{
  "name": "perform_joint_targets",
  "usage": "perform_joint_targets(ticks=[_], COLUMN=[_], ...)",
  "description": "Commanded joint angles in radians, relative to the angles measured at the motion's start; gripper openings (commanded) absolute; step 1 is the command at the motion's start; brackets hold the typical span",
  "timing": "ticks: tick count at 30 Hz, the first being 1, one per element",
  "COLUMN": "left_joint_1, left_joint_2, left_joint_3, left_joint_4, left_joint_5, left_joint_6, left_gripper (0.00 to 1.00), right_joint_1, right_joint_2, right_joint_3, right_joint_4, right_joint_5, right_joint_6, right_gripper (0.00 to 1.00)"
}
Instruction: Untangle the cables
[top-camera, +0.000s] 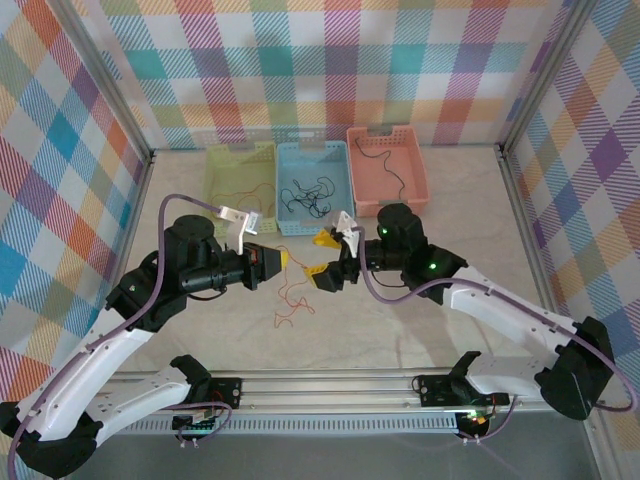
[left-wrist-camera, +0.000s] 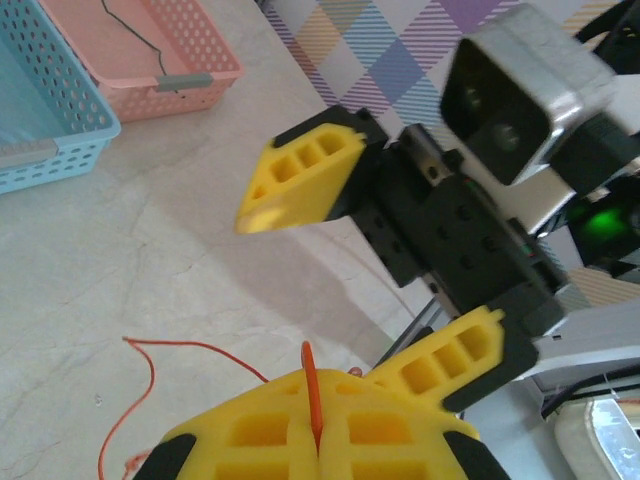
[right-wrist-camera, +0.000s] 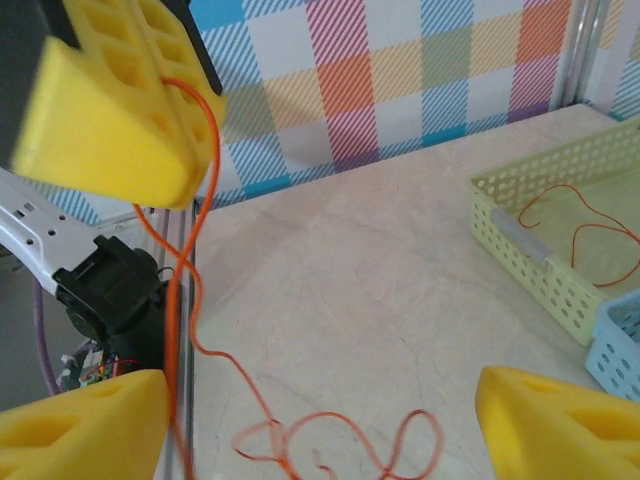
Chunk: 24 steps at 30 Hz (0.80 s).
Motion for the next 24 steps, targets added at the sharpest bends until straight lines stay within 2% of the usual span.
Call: perform_joint_targets(ticks=[1, 6, 10, 14, 17, 24], left_joint_1=[-0.008, -0.007, -0.008, -0.008, -0.008, -0.008], left_joint_2=[-0.003, -0.01, -0.011, -0.016, -0.017, -0.064], left_joint_3=[0.029, 0.027, 0.037, 0.044, 0.05, 0.073], left_joint_4=[0.004, 0.008, 0.023, 0.028, 0.031, -0.002], left_joint_5=[0.033, 0.058, 0.104, 0.106, 0.136, 0.182], left_joint_6=[-0.014, -0.019, -0.034, -0.047, -0.06, -0.066], left_gripper=[0.0, 0.0, 0.0, 0.0, 0.0, 0.0], right_joint_1=[0.014, 0.021, 0.021, 0.019, 0.018, -0.04], right_joint_2=[0.038, 0.103, 0.157, 0.251, 0.342, 0.48], right_joint_3=[0.054, 0.083, 0.081, 0.09, 0.15, 0.254], right_joint_4=[0.061, 0.073, 0.166, 0.297, 0.314, 0.296], right_joint_5=[-0.021, 0.121, 0.238, 0.39, 0.462, 0.526], right_joint_6=[-0.054, -0.034, 0.049, 0.148, 0.169, 0.272], right_gripper=[0.8, 0.73, 0.61, 0.61, 0.61, 0.59])
